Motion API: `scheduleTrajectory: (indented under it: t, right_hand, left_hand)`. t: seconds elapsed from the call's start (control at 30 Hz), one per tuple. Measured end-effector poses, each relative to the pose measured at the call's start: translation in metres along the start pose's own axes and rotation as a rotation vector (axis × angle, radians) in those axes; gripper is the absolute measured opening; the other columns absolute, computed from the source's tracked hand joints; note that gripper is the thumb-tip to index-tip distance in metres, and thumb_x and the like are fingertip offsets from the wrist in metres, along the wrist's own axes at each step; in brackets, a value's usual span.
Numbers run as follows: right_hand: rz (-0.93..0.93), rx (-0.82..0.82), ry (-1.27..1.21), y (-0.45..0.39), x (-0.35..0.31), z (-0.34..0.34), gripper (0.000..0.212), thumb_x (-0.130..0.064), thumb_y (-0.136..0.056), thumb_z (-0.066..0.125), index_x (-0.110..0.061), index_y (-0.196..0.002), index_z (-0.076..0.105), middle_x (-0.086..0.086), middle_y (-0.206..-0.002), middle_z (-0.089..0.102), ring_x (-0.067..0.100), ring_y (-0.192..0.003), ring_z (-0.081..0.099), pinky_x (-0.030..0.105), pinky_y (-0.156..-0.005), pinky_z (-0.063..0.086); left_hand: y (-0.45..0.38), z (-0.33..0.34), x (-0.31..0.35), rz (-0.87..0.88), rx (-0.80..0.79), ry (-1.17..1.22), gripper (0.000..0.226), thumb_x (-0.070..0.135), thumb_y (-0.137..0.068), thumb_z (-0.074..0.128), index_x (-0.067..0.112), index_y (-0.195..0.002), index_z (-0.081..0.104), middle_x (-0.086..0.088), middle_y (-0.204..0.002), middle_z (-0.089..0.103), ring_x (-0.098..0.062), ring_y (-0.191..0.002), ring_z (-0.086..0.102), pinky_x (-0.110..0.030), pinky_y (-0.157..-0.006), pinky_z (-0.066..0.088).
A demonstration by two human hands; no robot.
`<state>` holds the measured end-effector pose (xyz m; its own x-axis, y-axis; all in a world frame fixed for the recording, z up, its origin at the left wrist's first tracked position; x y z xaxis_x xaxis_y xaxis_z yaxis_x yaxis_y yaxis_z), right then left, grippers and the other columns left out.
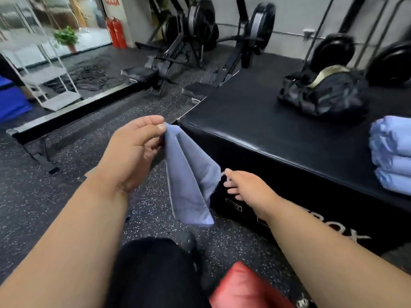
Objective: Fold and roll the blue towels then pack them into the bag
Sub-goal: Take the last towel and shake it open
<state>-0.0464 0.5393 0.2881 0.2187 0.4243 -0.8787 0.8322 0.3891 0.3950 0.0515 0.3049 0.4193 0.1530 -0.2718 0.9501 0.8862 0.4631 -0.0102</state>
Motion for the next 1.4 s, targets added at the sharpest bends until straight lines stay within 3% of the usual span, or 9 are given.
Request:
scheduleTrajectory:
  t: [0.13, 0.27, 0.47, 0.63, 0.77, 0.9, 1.07, 1.27, 1.4]
  right_hand:
    - [0.113, 0.031, -0.171, 0.045, 0.018, -0.047, 0.054, -0.066, -0.098, 0.057, -0.018, -0.115, 0.075, 0.007, -0.105, 0.079, 0.022, -0.102, 0.073, 0.037, -0.091, 0.056]
    - [0.049, 0.078, -0.261, 0.083, 0.028, -0.086, 0.029, -0.046, -0.100, 0.065, -0.021, -0.108, 0.075, -0.005, -0.091, 0.071, 0.011, -0.082, 0.065, 0.031, -0.083, 0.049]
    - [0.162, 0.103, -0.309, 0.125, 0.062, -0.110, 0.044, -0.053, -0.098, 0.064, -0.024, -0.132, 0.065, 0.004, -0.121, 0.072, 0.026, -0.111, 0.068, 0.040, -0.087, 0.055]
    - [0.114, 0.013, -0.496, 0.146, 0.057, -0.103, 0.034, -0.037, -0.103, 0.063, -0.017, -0.131, 0.062, 0.008, -0.112, 0.076, 0.027, -0.105, 0.071, 0.041, -0.091, 0.058]
    - [-0.059, 0.022, -0.613, 0.160, 0.027, -0.116, 0.032, -0.007, -0.102, 0.059, -0.018, -0.131, 0.062, 0.001, -0.091, 0.076, 0.013, -0.072, 0.065, 0.028, -0.069, 0.050]
    - [-0.215, 0.193, -0.921, 0.171, -0.002, -0.161, 0.015, -0.011, -0.103, 0.056, -0.010, -0.113, 0.068, 0.011, -0.087, 0.065, 0.022, -0.076, 0.064, 0.035, -0.078, 0.052]
    - [-0.079, 0.052, -0.746, 0.184, 0.005, -0.141, 0.017, -0.009, -0.102, 0.059, -0.006, -0.114, 0.070, 0.017, -0.111, 0.074, 0.029, -0.096, 0.071, 0.045, -0.096, 0.055]
    - [-0.390, 0.206, -1.025, 0.197, -0.027, -0.185, 0.029, 0.003, -0.102, 0.055, -0.016, -0.124, 0.060, 0.010, -0.095, 0.073, 0.020, -0.081, 0.069, 0.035, -0.077, 0.053]
    - [-0.437, 0.139, -1.035, 0.209, -0.043, -0.178, 0.027, 0.003, -0.104, 0.052, -0.014, -0.123, 0.061, 0.009, -0.093, 0.071, 0.021, -0.084, 0.069, 0.036, -0.084, 0.057]
  left_hand:
    - [0.048, 0.071, 0.010, -0.022, -0.157, 0.001, 0.022, -0.007, -0.099, 0.048, 0.012, -0.100, 0.059, 0.006, -0.069, 0.067, -0.004, -0.055, 0.059, -0.019, -0.064, 0.048]
    - [0.082, 0.117, 0.019, -0.040, -0.237, 0.033, 0.024, -0.009, -0.096, 0.047, 0.011, -0.096, 0.060, 0.003, -0.070, 0.065, -0.005, -0.051, 0.058, -0.016, -0.056, 0.050]
    - [0.114, 0.161, 0.034, -0.031, -0.367, 0.038, 0.040, -0.007, -0.097, 0.042, 0.020, -0.072, 0.059, 0.007, -0.064, 0.053, -0.003, -0.051, 0.050, -0.013, -0.049, 0.044]
    - [0.129, 0.179, 0.045, 0.013, -0.378, 0.024, 0.016, 0.002, -0.086, 0.057, 0.017, -0.086, 0.062, 0.006, -0.071, 0.057, -0.006, -0.056, 0.052, -0.016, -0.055, 0.047]
    - [0.138, 0.179, 0.056, 0.039, -0.340, -0.005, 0.024, -0.004, -0.095, 0.050, 0.016, -0.087, 0.060, 0.006, -0.070, 0.060, -0.005, -0.056, 0.054, -0.016, -0.059, 0.048]
    - [0.140, 0.161, 0.064, 0.082, -0.257, -0.020, 0.025, -0.001, -0.098, 0.047, 0.018, -0.088, 0.059, 0.009, -0.064, 0.058, -0.004, -0.053, 0.055, -0.022, -0.068, 0.045]
    - [0.140, 0.144, 0.054, 0.061, -0.227, -0.085, 0.026, 0.001, -0.097, 0.050, 0.023, -0.085, 0.059, 0.003, -0.081, 0.061, -0.010, -0.069, 0.061, -0.028, -0.075, 0.044]
    - [0.150, 0.130, 0.086, 0.194, -0.198, 0.152, 0.028, 0.007, -0.098, 0.043, 0.027, -0.084, 0.057, 0.009, -0.069, 0.054, -0.007, -0.059, 0.051, -0.024, -0.059, 0.039]
    - [0.151, 0.125, 0.039, -0.182, -0.174, -0.154, 0.028, 0.038, -0.099, 0.060, 0.014, -0.105, 0.073, -0.003, -0.091, 0.077, -0.019, -0.079, 0.068, -0.033, -0.072, 0.049]
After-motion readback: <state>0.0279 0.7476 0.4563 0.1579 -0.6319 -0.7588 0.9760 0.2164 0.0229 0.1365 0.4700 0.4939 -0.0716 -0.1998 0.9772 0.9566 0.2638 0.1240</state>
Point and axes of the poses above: each hand's wrist, its own y-axis away from the middle knuckle, its own z-axis out of the palm, x = y × z, the point moved 6 cm from there along -y, towards the middle knuckle
